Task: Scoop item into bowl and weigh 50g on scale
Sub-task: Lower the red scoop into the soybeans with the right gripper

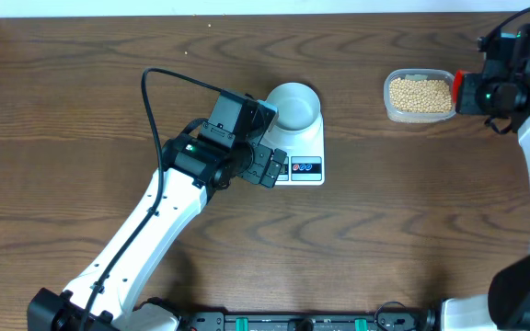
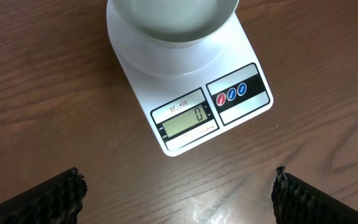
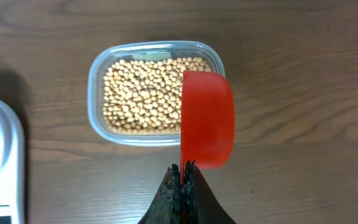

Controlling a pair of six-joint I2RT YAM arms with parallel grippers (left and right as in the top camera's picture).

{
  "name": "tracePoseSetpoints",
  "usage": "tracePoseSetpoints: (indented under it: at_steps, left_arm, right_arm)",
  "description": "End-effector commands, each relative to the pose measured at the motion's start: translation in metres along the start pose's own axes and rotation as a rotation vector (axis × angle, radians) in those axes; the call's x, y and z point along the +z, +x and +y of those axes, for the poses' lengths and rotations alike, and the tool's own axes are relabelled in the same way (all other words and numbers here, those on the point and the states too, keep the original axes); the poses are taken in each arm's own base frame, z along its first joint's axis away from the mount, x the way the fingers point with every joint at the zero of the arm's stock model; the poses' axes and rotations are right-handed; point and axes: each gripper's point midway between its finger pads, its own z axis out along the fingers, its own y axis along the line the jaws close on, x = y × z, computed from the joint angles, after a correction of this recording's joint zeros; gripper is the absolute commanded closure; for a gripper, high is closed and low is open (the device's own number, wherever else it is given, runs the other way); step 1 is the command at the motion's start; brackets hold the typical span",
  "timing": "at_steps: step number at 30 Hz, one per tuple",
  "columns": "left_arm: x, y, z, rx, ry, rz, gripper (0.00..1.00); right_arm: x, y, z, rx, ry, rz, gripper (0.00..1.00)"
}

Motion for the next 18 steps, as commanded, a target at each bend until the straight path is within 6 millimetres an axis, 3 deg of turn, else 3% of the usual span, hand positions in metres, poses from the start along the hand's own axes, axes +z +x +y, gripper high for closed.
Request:
tracePoseSetpoints:
  at_steps: [1,14,18]
  left_arm:
    - [-0.001,0.001,0.000,0.000,0.003,0.003,0.02]
    - [-0.001,0.001,0.000,0.000,0.003,0.002,0.02]
    - [-0.001,0.001,0.000,0.000,0.003,0.002,0.02]
  right_arm:
    - [0.015,-0.003,-0.007,-0.060,0.019,0.013,0.99]
    - [0.077,0.010,-0.010,-0.001,-0.002,0.089,0.99]
    - [0.090,0.016,-0.001,0.040,-0.063,0.114,0.99]
